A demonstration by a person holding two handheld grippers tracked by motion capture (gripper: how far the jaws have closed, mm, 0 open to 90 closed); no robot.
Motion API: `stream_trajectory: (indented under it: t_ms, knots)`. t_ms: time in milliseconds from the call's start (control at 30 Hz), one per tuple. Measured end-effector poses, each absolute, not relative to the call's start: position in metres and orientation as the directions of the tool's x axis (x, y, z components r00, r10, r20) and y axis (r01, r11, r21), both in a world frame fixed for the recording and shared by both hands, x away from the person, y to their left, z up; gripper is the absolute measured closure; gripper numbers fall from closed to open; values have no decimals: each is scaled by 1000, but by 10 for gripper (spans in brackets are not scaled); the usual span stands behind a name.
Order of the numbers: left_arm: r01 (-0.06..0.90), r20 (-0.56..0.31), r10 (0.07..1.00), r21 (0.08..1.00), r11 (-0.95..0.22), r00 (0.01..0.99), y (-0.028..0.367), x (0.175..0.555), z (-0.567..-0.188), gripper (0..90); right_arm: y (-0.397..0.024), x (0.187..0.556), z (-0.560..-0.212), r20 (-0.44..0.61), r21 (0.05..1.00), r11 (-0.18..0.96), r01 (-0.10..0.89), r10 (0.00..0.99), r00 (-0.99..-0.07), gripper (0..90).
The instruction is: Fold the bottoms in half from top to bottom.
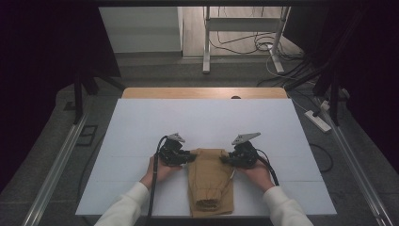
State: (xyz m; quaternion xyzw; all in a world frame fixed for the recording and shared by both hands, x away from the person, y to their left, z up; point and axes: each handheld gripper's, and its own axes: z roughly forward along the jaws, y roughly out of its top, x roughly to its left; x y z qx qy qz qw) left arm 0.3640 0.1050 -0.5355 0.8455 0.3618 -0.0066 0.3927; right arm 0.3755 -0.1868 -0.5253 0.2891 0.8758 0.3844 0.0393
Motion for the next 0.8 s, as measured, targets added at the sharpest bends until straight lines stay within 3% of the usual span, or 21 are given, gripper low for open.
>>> stream_trajectory:
  t_ms: [800]
  knots:
    - [596, -266, 614, 682, -425, 743, 109, 368, -527, 748, -181, 381, -518, 113, 711, 545, 443, 534, -838, 756]
